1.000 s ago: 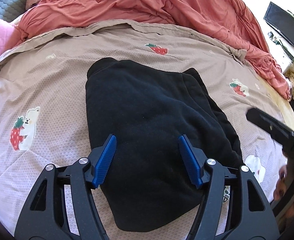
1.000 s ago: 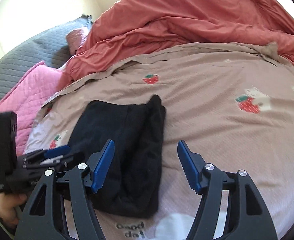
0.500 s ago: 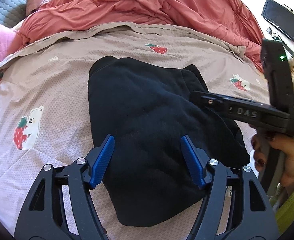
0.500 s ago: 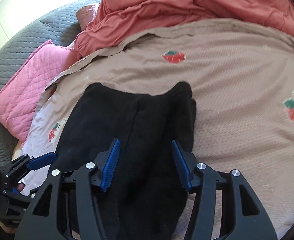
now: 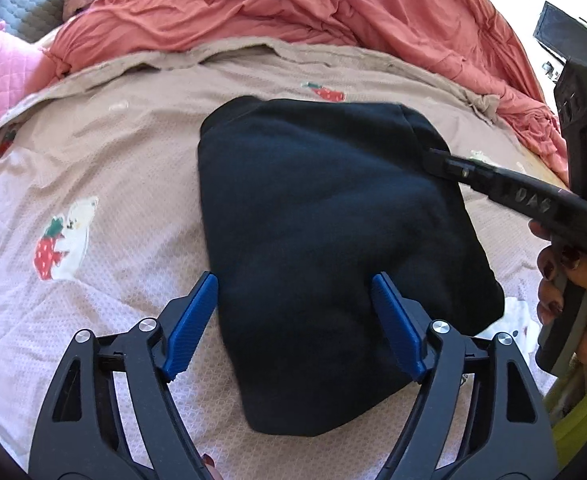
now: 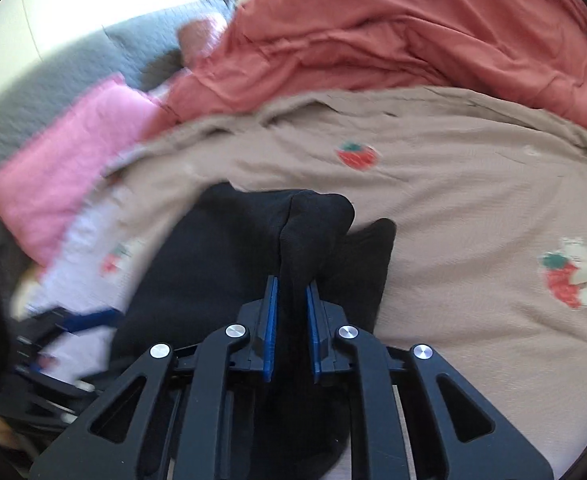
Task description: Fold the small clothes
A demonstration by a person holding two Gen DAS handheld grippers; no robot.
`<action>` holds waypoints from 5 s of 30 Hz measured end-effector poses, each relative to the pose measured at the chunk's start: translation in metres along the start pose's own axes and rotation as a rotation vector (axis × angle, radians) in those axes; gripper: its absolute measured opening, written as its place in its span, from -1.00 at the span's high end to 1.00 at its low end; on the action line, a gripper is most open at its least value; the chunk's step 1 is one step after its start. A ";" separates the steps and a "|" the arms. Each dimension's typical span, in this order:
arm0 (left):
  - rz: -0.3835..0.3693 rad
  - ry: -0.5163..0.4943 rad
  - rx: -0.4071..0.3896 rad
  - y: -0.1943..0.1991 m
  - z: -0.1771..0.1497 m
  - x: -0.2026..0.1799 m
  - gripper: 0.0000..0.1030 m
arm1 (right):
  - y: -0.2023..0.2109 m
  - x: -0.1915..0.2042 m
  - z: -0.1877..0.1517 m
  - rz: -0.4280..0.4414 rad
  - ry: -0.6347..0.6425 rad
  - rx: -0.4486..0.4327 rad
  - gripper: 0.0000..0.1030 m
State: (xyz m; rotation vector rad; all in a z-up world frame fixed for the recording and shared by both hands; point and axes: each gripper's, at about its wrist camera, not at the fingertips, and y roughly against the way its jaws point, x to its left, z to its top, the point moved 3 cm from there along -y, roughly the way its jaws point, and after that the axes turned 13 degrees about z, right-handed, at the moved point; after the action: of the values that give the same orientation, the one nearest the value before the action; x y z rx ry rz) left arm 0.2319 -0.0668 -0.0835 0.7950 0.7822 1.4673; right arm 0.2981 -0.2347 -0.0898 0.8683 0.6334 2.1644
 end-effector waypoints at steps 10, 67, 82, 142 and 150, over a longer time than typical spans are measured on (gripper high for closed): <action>-0.017 0.035 0.054 -0.011 -0.012 0.004 -0.48 | -0.009 -0.020 -0.014 -0.007 -0.069 0.025 0.42; 0.028 0.076 0.074 0.002 -0.017 0.022 -0.52 | 0.013 0.020 -0.082 -0.016 -0.122 0.192 0.61; 0.045 0.077 0.099 0.002 -0.032 0.025 -0.64 | 0.011 0.015 -0.079 -0.013 -0.162 0.205 0.27; -0.060 0.171 0.103 -0.039 0.041 0.043 -0.81 | 0.003 -0.011 -0.048 0.227 -0.157 0.151 -0.83; -0.132 0.146 0.159 -0.069 0.048 0.031 -0.81 | -0.014 -0.013 -0.059 0.237 -0.176 0.195 -0.92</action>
State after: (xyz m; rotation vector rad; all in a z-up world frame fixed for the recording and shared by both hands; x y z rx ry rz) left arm 0.3084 -0.0325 -0.1151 0.7462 1.0531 1.3680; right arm 0.2674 -0.2461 -0.1420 1.2796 0.6899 2.2256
